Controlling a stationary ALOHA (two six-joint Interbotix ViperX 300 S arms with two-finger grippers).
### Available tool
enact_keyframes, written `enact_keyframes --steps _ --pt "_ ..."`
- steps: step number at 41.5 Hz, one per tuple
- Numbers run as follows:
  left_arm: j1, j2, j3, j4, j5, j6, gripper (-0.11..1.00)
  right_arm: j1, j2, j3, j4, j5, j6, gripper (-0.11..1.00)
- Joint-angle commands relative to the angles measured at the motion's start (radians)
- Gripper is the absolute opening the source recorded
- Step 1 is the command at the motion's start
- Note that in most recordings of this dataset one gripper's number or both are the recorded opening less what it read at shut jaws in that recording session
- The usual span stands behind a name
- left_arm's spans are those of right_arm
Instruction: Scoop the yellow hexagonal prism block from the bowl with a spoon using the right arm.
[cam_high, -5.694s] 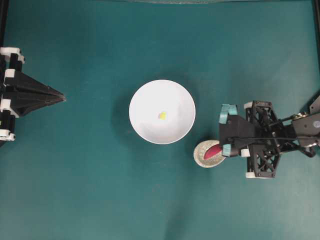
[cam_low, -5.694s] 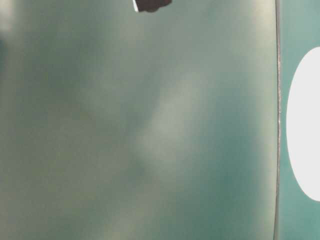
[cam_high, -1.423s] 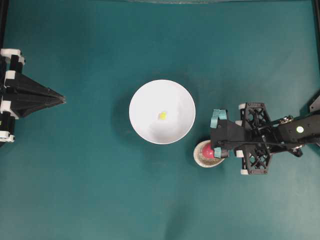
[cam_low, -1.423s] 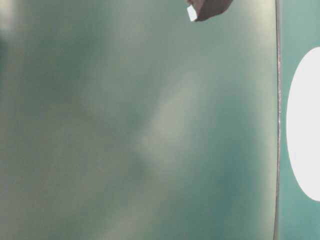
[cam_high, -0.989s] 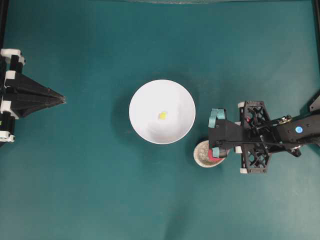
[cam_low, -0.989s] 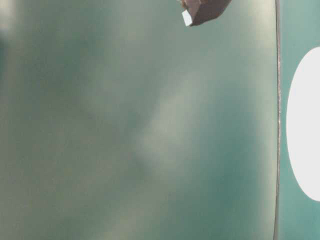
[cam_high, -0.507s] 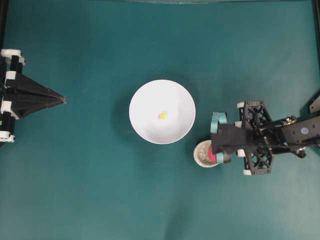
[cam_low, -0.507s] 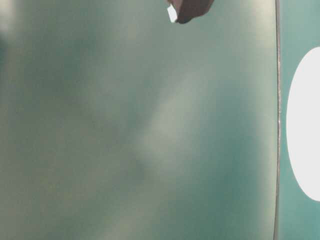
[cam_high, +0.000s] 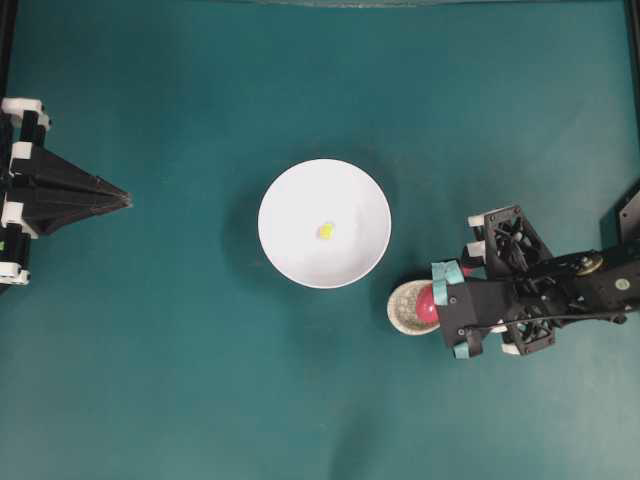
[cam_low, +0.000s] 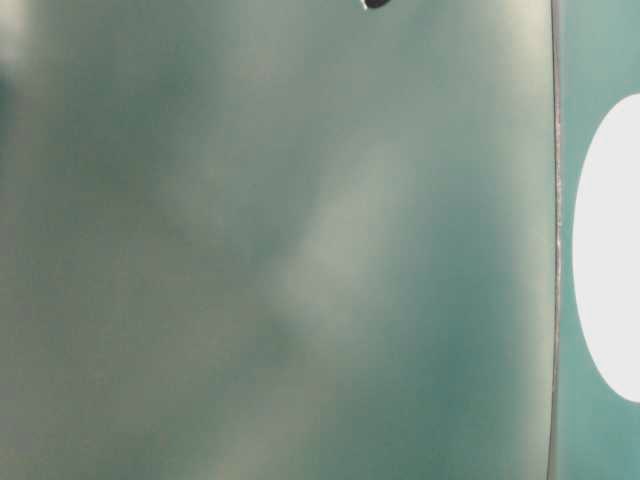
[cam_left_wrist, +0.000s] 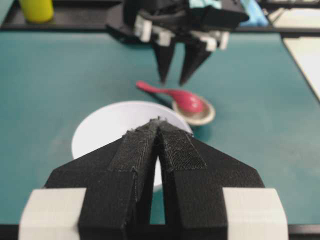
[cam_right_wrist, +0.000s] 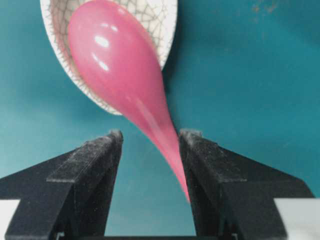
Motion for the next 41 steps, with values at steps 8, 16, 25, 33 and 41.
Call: enact_keyframes --steps 8,16,25,33,41 --pt "-0.002 0.008 -0.009 0.003 -0.005 0.003 0.00 0.009 -0.023 0.034 -0.104 -0.011 0.095 0.52" --pt "-0.002 0.008 -0.009 0.003 -0.005 0.006 0.00 0.031 -0.021 0.043 -0.232 -0.011 0.201 0.52" --pt "-0.002 0.008 -0.008 0.003 -0.005 0.008 0.00 0.048 -0.006 0.052 -0.276 -0.023 0.275 0.52" --pt "-0.002 0.008 -0.006 0.003 -0.005 0.008 0.00 0.060 0.011 0.049 -0.276 -0.064 0.275 0.52" --pt "-0.002 0.008 -0.008 0.003 -0.005 0.008 0.00 0.058 0.032 0.049 -0.296 -0.058 0.276 0.52"
